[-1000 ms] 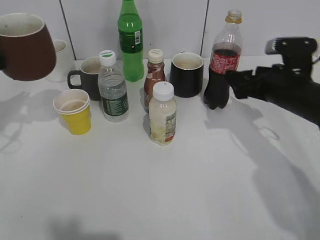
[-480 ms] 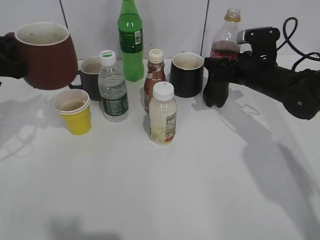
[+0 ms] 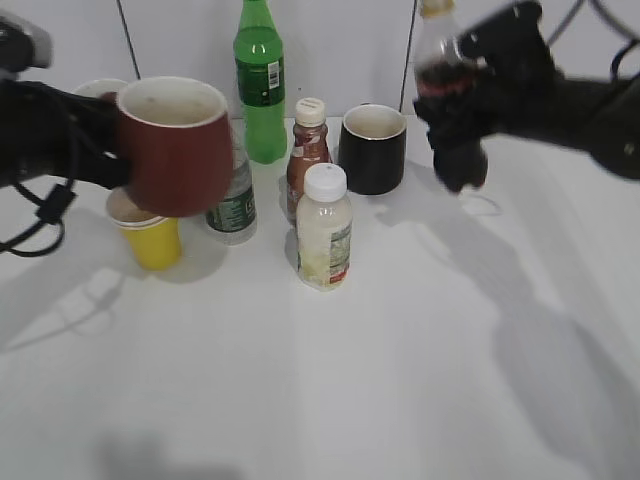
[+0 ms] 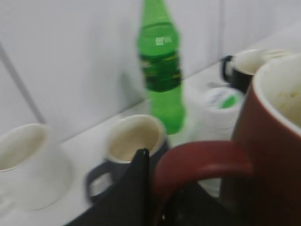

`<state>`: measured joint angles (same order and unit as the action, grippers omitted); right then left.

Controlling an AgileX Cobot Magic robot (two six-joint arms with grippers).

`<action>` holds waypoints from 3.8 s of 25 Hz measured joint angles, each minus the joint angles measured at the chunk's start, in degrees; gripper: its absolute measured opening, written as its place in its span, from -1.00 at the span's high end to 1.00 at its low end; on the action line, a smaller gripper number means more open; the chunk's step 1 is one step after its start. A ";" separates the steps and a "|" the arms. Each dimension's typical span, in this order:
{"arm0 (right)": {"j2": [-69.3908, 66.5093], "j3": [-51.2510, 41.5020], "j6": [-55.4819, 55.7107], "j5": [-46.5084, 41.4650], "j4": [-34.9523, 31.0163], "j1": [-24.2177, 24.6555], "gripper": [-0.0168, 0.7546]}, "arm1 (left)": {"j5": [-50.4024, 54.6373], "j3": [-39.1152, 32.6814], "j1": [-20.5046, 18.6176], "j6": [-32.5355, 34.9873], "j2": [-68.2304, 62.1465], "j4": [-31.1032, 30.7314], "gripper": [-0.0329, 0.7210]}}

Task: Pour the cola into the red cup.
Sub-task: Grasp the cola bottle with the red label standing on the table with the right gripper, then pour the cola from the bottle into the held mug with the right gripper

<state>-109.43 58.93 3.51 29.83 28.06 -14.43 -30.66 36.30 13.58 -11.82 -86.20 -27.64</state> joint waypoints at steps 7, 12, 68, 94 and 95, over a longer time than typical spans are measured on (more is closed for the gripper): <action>9.87 0.00 -20.25 -6.68 -1.03 -7.78 -0.29 | 6.50 3.29 7.60 0.00 0.00 1.45 0.77; 11.21 0.00 -38.68 -8.25 -7.47 -12.20 -0.29 | 7.10 5.15 11.66 0.00 0.00 1.62 0.77; 11.24 0.00 -83.85 3.48 -15.36 -16.01 -0.29 | 7.50 5.27 14.44 -0.17 0.00 10.49 0.77; 11.81 -4.51 3.56 -3.05 -9.03 -0.49 -0.29 | -10.16 1.73 -18.41 0.00 -3.75 8.09 0.78; 11.49 -5.02 4.49 -2.50 -8.62 0.00 -0.29 | -12.69 1.73 -20.71 0.00 -5.89 7.83 0.77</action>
<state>-97.94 53.91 8.01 27.33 19.43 -14.43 -43.35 38.02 -7.13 -11.82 -92.08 -19.81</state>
